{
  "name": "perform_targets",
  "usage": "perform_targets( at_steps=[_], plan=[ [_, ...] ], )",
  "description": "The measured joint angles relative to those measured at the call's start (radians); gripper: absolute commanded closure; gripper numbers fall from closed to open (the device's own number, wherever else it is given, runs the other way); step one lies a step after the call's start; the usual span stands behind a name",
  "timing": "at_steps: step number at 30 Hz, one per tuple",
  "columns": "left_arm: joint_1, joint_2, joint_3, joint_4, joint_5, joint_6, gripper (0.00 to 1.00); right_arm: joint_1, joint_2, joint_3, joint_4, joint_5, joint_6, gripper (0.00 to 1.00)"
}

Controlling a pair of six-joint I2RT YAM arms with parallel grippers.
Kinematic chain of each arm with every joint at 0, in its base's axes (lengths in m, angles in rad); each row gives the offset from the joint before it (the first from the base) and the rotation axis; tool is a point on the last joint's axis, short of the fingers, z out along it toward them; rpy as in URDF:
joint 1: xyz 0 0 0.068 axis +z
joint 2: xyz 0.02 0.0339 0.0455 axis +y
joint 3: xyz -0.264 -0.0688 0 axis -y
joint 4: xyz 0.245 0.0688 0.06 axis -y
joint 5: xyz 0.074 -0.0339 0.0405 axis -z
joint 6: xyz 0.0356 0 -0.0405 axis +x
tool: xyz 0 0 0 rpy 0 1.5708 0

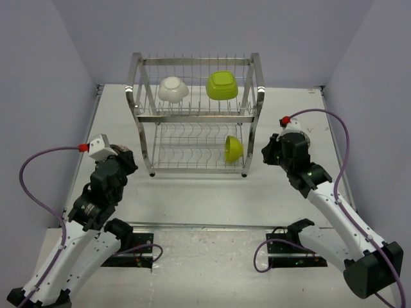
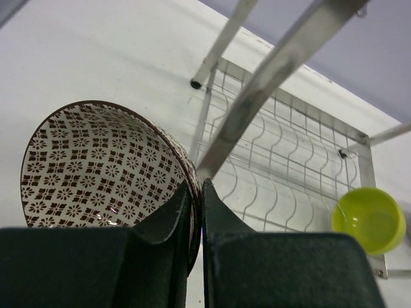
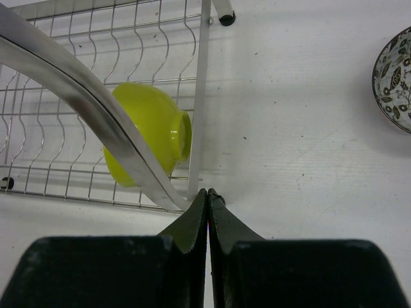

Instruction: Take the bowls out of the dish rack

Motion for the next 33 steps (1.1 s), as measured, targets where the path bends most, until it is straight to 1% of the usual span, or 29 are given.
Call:
perform_targets(
  at_steps=[4, 7, 9, 10, 12, 14, 17, 20, 26, 33],
  plan=[
    [0.0, 0.106, 0.067, -0.034, -0.099, -0.024, 1.0, 0.0, 0.0, 0.0, 0.0, -0.006, 0.0, 1.0],
    [0.006, 0.259, 0.108, -0.071, -0.158, -0.055, 1.0, 0.0, 0.0, 0.0, 0.0, -0.006, 0.0, 1.0],
    [0.024, 0.361, 0.118, -0.074, -0.16, -0.068, 1.0, 0.0, -0.001, 0.0, 0.0, -0.006, -0.001, 1.0],
    [0.038, 0.404, 0.118, -0.076, -0.151, -0.074, 1.0, 0.0, -0.003, 0.0, 0.0, -0.006, -0.001, 1.0],
    [0.112, 0.462, 0.111, -0.066, -0.092, -0.068, 1.0, 0.0, -0.012, 0.0, -0.003, -0.006, -0.001, 1.0],
    [0.232, 0.49, 0.095, -0.037, -0.034, -0.054, 1.0, 0.0, -0.028, 0.0, -0.005, -0.006, -0.001, 1.0],
    [0.371, 0.518, 0.085, -0.013, 0.018, -0.02, 1.0, 0.0, -0.056, 0.0, -0.008, -0.006, 0.0, 1.0],
    [0.455, 0.558, 0.086, 0.019, 0.075, 0.017, 1.0, 0.0, -0.073, 0.0, -0.008, -0.006, 0.0, 1.0],
    [0.565, 0.717, 0.147, 0.043, 0.162, 0.067, 1.0, 0.0, -0.079, 0.0, -0.014, -0.011, 0.001, 1.0],
    [0.635, 0.886, 0.195, 0.077, 0.206, 0.097, 1.0, 0.0, -0.098, 0.0, -0.019, -0.016, 0.0, 1.0]
  ],
)
